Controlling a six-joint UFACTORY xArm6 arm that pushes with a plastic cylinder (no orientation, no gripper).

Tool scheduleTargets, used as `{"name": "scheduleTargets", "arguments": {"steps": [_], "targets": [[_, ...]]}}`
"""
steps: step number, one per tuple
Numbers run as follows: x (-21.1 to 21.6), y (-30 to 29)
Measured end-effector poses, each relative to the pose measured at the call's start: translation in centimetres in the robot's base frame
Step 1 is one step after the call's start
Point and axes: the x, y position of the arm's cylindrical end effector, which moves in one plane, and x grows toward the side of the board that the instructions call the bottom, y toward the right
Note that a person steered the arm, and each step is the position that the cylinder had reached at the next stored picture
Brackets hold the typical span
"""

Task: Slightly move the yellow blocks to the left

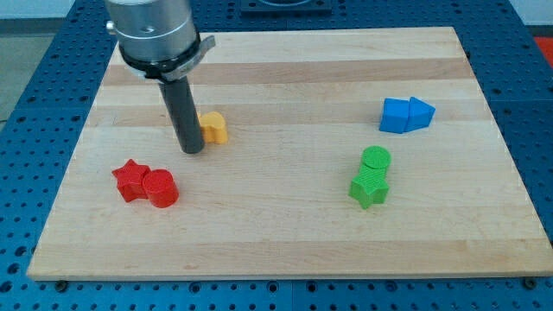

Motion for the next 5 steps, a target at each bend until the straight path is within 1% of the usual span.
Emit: {"name": "scheduleTargets", "arguments": {"steps": [1,2,3,5], "targets": [[0.6,1.3],[0.9,9.5],[0.7,15.3],[-1.5,8.4]]}}
